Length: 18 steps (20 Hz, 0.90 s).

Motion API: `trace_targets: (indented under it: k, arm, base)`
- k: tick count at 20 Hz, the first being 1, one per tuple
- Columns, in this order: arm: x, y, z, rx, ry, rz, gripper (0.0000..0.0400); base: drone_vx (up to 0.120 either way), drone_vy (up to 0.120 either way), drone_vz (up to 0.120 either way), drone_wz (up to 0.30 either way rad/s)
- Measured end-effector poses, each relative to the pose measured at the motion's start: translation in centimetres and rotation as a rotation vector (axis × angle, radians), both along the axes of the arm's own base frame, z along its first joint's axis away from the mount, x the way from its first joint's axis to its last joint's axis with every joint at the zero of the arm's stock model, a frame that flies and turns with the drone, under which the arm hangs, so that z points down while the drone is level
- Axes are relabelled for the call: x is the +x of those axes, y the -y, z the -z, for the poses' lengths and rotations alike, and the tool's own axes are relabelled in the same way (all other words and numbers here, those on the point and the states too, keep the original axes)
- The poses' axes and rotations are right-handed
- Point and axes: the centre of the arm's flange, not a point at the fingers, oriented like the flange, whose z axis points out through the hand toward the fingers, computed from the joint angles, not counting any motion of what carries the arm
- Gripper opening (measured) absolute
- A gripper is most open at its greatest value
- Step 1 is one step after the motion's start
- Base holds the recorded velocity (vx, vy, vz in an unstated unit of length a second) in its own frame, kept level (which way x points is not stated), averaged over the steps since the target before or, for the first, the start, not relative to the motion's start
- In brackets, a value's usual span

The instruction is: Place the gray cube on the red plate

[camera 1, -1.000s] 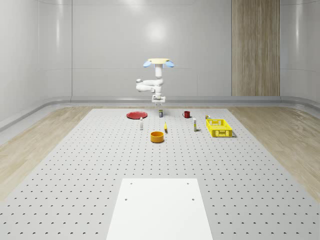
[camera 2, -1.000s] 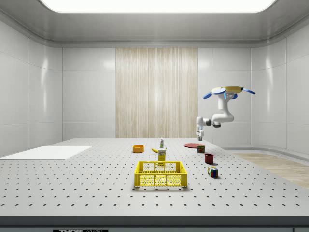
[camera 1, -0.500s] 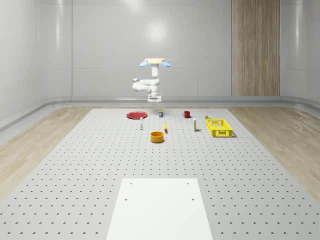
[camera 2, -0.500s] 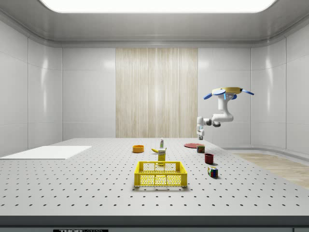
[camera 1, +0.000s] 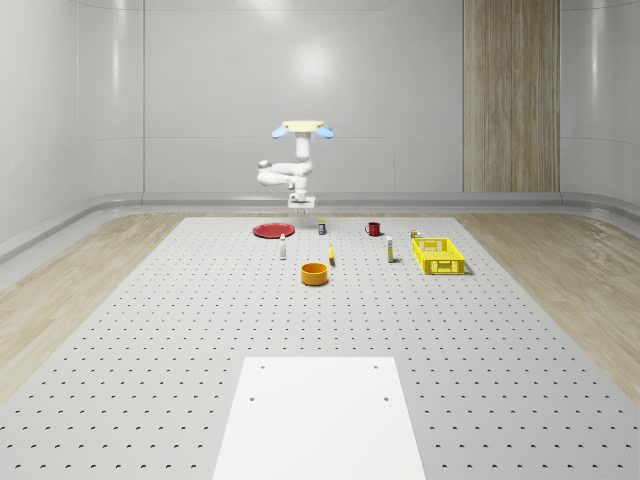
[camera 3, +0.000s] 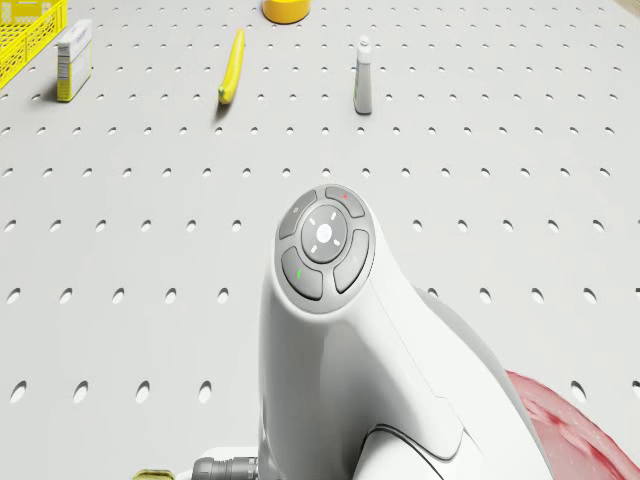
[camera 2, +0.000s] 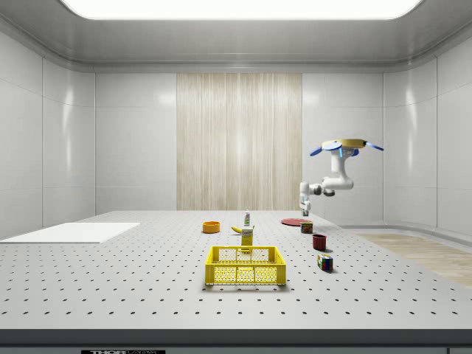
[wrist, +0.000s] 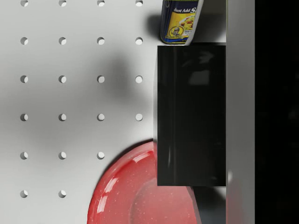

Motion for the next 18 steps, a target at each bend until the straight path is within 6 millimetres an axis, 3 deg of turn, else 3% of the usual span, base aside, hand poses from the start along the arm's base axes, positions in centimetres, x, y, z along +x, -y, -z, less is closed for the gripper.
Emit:
trace_targets:
  k: [18]
  arm:
    - [0.00,0.00,0.00,0.000,0.000,0.000,0.0250]
  base:
    - [0.000,-0.120,-0.038,0.000]
